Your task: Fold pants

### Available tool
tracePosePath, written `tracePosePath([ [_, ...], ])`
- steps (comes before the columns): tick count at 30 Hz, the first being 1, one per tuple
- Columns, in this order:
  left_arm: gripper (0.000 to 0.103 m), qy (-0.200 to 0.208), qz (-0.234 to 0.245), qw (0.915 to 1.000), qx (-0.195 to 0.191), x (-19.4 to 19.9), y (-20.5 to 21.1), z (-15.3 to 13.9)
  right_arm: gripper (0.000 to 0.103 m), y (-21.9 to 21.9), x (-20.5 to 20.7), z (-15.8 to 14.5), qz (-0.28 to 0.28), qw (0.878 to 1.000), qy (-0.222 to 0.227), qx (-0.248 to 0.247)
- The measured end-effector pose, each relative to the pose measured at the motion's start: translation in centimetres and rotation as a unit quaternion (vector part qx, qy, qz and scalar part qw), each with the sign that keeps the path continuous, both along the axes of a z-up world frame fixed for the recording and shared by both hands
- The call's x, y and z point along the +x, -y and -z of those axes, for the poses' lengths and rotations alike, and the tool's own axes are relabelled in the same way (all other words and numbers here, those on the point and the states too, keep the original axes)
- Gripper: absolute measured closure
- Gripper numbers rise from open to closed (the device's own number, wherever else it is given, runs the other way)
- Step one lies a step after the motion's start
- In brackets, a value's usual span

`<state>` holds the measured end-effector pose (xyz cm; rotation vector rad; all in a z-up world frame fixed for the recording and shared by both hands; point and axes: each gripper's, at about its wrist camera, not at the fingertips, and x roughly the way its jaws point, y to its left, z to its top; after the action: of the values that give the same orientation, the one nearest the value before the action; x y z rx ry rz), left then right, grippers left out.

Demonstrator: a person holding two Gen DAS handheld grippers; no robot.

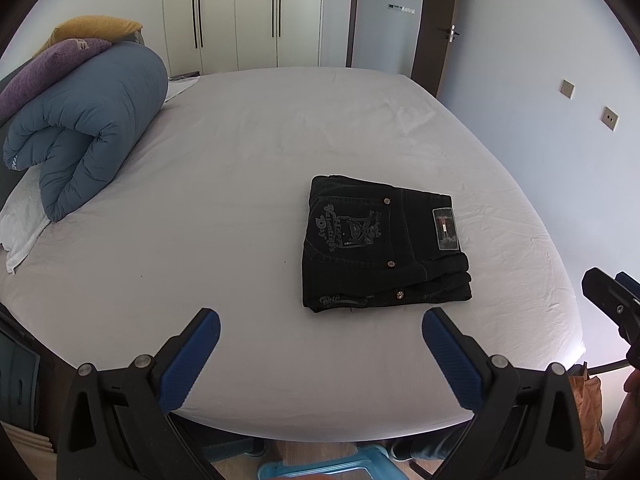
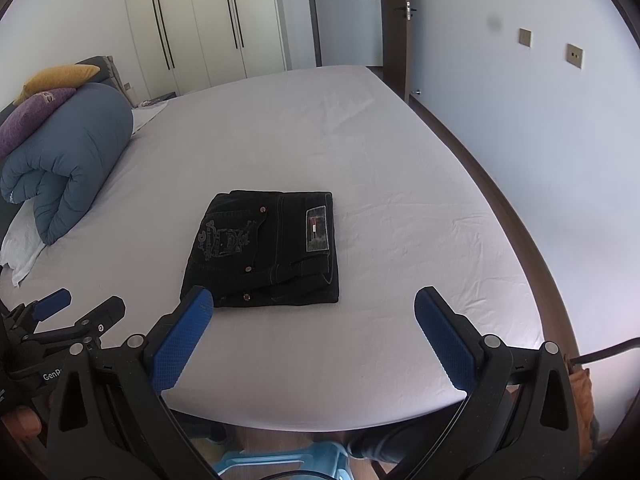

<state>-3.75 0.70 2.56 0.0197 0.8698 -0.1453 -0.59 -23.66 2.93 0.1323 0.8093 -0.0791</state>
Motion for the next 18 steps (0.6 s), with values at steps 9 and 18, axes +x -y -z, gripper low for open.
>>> tracePosePath([
  [9, 0.0, -0.001, 0.0, 1.0, 0.001, -0.09, -0.05, 0.15, 0.0, -0.04, 0.1, 0.5, 0.001, 1.0, -0.003, 0.001],
  [18, 0.0, -0.002, 0.002, 1.0, 0.002, -0.25, -0.29, 0.42, 0.0, -0.12, -0.03, 0.59, 0.002, 1.0, -0.003, 0.001],
])
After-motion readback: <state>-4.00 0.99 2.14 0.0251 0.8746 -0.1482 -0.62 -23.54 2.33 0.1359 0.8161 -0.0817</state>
